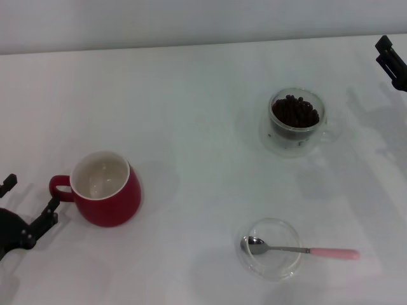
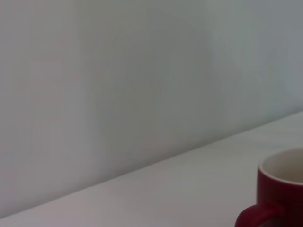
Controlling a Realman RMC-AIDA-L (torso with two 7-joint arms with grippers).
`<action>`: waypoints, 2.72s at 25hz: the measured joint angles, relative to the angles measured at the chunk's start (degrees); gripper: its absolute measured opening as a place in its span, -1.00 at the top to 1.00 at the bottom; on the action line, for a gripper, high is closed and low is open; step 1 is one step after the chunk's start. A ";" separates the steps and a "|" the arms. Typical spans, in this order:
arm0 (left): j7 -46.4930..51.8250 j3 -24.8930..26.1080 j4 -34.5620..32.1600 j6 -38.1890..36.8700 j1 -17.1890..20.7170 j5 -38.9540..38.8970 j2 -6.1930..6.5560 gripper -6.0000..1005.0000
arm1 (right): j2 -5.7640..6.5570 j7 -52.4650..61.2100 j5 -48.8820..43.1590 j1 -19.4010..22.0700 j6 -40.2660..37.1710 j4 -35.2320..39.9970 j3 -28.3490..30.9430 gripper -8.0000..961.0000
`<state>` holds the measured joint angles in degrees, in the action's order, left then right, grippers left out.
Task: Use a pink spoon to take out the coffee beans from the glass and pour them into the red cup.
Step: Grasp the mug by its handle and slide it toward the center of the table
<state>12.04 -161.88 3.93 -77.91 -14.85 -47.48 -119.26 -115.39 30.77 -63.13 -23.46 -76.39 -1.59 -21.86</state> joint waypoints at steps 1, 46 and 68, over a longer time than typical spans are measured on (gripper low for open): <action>0.00 0.07 -0.01 0.66 -0.30 -0.05 -0.01 -0.72 | 0.00 0.02 -0.04 0.00 -0.13 0.01 -0.02 -0.78; -16.36 0.24 -8.32 6.82 -2.14 -1.20 -0.26 0.73 | 0.00 -0.01 -0.15 -0.06 -0.42 -0.17 -0.20 -0.78; -16.52 -0.16 -15.83 16.07 -8.47 -0.80 -0.53 0.80 | 0.00 -0.19 -0.15 -0.27 0.02 -0.17 -0.11 -0.78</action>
<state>-4.49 -162.05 -11.90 -61.84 -23.32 -48.28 -119.79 -115.39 30.58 -63.28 -23.73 -76.37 -1.76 -21.97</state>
